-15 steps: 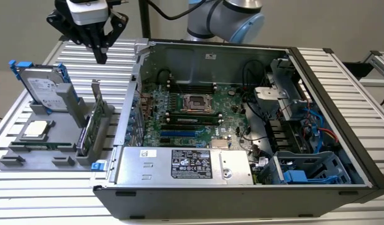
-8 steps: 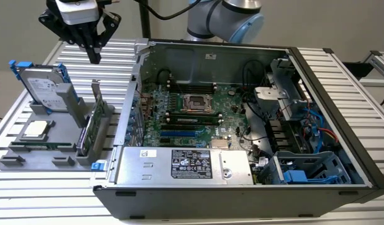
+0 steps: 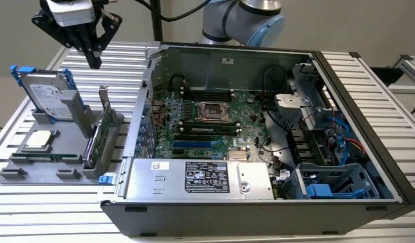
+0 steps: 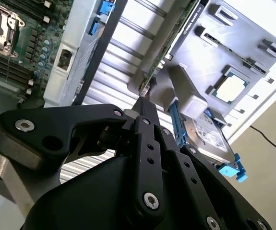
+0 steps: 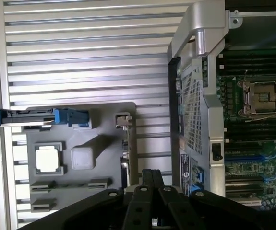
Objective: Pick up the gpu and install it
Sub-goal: 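Reach for the gpu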
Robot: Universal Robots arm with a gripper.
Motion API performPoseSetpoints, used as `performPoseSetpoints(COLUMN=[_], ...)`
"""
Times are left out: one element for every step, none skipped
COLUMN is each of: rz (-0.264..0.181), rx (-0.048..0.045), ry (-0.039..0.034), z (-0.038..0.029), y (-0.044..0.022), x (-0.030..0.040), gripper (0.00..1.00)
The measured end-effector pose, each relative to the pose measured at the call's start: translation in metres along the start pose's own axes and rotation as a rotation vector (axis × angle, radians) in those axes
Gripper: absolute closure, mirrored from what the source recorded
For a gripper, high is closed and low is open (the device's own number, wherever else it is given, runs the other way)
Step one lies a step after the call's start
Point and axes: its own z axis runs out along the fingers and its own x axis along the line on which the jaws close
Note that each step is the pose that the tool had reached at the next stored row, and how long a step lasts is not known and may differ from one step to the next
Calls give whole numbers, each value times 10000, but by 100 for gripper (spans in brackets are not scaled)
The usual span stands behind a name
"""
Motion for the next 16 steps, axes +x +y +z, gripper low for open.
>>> performPoseSetpoints(rz=[0, 0, -1, 0, 0, 0, 0, 0, 0, 0, -1, -1, 0, 0, 0, 0], rx=[0, 0, 0, 0, 0, 0, 0, 0, 0, 0, 0, 0, 0, 0, 0, 0], ry=[0, 1, 1, 2, 3, 3, 3, 4, 4, 4, 4, 5, 4, 5, 5, 5], z=[0, 0, 0, 0, 0, 0, 0, 0, 0, 0, 0, 0, 1, 1, 1, 1], y=[-1, -2, -3, -4, -5, -7, -8, -9, -10, -11, -12, -13, -14, -15, -16, -17], x=[16, 30, 46, 61, 76, 90, 106, 122, 136, 152, 167, 183, 198, 214, 227, 242], gripper=[100, 100, 100, 100, 100, 100, 100, 100, 100, 100, 100, 100, 100, 100, 100, 100])
